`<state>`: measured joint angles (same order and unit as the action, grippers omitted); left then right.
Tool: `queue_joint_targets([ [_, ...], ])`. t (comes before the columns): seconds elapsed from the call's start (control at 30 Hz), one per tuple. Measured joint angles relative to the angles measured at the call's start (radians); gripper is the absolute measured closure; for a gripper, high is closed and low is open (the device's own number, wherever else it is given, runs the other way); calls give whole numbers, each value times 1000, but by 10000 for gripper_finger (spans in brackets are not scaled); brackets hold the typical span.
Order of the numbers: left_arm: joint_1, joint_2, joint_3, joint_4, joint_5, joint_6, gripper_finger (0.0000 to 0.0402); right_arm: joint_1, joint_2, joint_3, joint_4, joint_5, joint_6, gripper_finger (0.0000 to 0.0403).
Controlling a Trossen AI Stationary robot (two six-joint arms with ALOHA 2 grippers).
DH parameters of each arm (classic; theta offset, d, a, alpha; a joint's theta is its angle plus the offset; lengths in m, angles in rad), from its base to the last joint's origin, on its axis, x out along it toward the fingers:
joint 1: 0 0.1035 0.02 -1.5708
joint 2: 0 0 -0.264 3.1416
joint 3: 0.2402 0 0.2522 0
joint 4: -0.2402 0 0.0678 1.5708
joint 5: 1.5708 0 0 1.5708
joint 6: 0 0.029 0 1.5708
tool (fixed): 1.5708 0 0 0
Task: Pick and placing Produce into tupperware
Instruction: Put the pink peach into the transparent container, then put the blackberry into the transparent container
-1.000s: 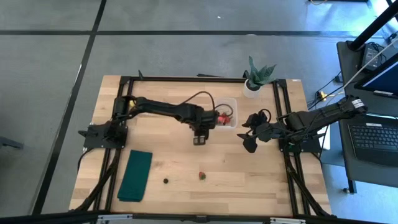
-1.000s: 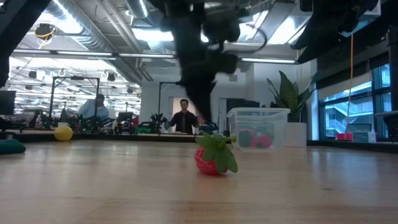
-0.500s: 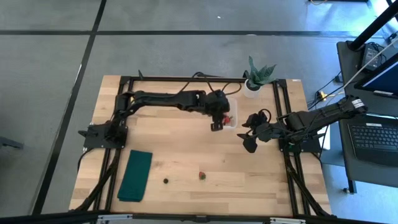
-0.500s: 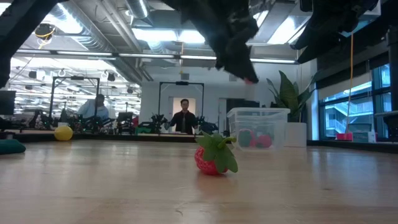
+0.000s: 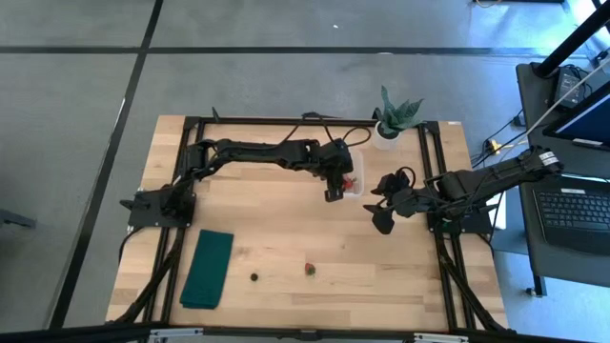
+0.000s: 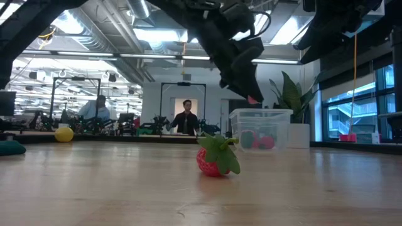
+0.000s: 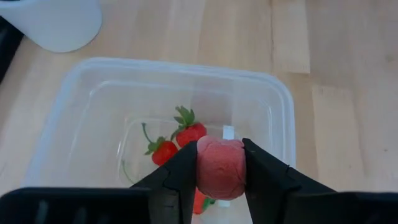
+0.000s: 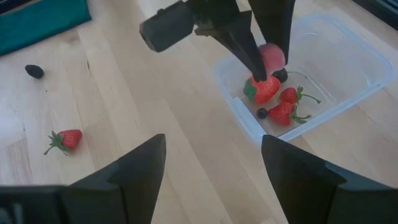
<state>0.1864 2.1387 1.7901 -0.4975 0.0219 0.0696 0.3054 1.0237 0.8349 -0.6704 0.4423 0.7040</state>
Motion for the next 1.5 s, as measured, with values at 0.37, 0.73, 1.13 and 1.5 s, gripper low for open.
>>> queue_joint_targets([
  [0.37, -4, 0, 0, 37, -2, 53, 251, 0, 0, 0, 0, 0, 1, 136],
  [0.73, -8, -9, 1, 37, -27, 78, 177, 0, 0, 0, 0, 0, 2, 136],
  [1.13, -137, -167, 1, -382, 27, 50, 89, 0, 0, 0, -5, -71, -2, 136],
  [1.5, -418, -196, -5, -591, 7, -157, 88, 0, 0, 0, 1, -71, -53, 136],
])
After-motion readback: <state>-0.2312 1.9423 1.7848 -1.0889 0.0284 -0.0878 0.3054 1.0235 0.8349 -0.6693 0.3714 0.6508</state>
